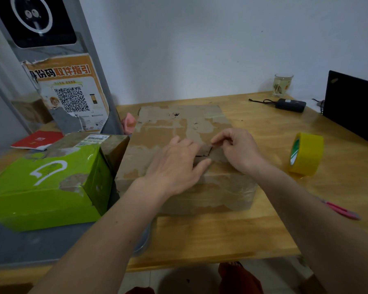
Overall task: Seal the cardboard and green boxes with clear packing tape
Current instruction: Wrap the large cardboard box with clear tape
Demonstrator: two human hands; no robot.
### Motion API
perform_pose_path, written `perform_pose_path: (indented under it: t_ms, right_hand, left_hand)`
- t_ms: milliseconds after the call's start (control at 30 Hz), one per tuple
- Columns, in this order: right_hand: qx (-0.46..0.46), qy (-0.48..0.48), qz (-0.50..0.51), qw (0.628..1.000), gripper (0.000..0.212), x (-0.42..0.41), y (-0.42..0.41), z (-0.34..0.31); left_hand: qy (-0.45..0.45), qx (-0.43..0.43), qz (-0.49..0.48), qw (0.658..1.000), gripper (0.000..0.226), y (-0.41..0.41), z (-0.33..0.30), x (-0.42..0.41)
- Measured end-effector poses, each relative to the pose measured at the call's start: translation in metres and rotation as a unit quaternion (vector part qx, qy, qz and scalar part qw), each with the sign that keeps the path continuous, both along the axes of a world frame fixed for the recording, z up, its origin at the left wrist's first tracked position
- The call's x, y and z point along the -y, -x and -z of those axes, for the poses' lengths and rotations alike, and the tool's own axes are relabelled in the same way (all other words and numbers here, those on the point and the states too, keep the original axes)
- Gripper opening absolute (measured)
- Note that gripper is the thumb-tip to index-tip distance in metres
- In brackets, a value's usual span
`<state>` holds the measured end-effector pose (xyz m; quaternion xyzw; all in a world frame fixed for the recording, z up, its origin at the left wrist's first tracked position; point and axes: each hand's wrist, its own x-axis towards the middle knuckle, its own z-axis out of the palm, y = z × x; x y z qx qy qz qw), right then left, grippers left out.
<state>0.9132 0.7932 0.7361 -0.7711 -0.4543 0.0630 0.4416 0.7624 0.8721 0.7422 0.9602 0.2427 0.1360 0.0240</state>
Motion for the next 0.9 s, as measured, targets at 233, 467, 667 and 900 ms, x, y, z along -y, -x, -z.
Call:
perform_pose_path:
  t_ms: [233, 467, 667, 900]
  right_hand:
    - [-0.046, -0.027, 0.023, 0.998, 0.043, -0.002, -0.005, 0.001]
    - [-0.092, -0.075, 0.034, 0.992, 0.044, -0.002, -0.007, 0.005]
    - [-0.132, -0.112, 0.092, 0.981, 0.041, -0.003, -0.012, 0.007]
    - [-0.266, -0.211, 0.149, 0.929, 0.036, -0.005, -0.01, -0.003]
  left_hand:
    - [-0.008, -0.061, -0.005, 0.998, 0.059, -0.006, -0.005, 0.005]
    - [0.035, -0.072, 0.015, 0.997, 0.064, -0.006, 0.0, 0.004]
    - [0.047, -0.16, 0.023, 0.986, 0.066, -0.015, 0.001, 0.003]
    - [0.094, -0.16, 0.03, 0.982, 0.053, -0.021, -0.007, -0.001]
